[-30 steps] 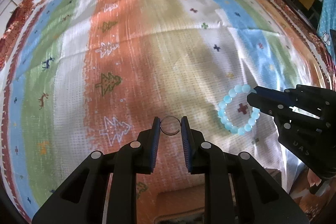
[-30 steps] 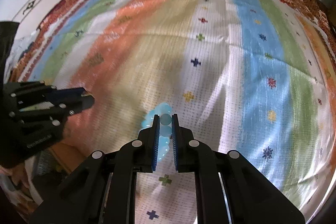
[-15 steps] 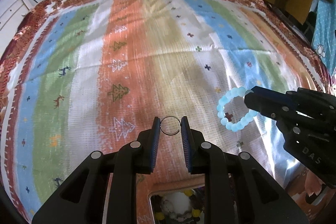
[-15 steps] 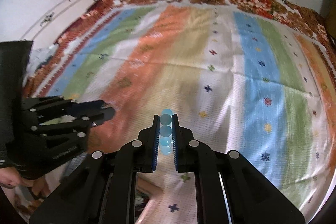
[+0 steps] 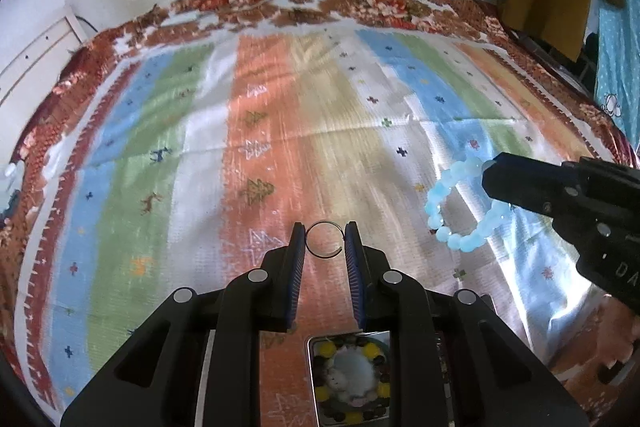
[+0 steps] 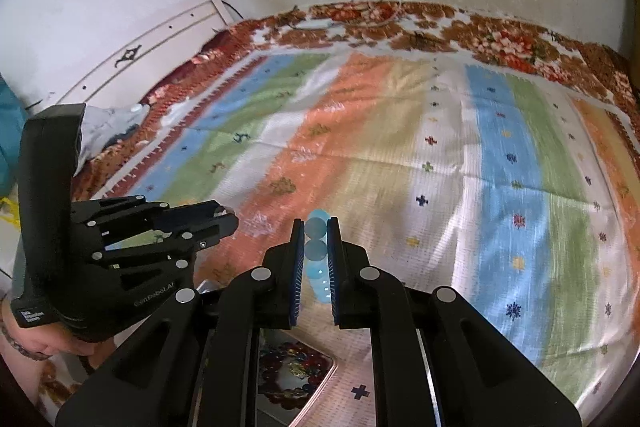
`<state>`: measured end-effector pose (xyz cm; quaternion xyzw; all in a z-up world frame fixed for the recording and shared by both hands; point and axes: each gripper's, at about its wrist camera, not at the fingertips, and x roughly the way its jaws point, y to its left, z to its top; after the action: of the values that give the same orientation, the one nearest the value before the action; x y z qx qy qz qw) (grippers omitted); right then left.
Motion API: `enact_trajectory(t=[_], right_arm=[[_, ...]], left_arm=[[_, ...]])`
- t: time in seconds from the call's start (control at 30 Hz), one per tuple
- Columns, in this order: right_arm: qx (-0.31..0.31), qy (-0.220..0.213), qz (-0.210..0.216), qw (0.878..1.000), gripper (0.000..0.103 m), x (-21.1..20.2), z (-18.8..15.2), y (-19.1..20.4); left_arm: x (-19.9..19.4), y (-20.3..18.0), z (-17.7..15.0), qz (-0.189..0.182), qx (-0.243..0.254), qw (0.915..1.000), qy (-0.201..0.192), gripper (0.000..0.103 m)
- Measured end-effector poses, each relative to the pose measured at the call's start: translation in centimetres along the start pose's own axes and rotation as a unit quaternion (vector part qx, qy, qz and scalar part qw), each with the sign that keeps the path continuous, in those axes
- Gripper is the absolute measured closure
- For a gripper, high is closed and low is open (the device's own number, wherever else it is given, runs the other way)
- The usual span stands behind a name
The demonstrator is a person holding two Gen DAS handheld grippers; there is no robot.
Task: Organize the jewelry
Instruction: 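Lift and carry the silver ring and light-blue bracelet over the tin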
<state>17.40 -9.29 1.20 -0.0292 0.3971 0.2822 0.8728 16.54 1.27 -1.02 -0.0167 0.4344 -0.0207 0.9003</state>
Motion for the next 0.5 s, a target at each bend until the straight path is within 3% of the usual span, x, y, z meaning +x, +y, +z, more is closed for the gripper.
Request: enact_trajectory(t=[0.5], right_arm=[[-0.024, -0.044, 0.005, 0.999, 0.091, -3.1, -1.6, 2.1]], left_arm=[[-3.5, -0.4, -2.2, -0.001, 0.004, 0.9985, -0.054, 0.083]])
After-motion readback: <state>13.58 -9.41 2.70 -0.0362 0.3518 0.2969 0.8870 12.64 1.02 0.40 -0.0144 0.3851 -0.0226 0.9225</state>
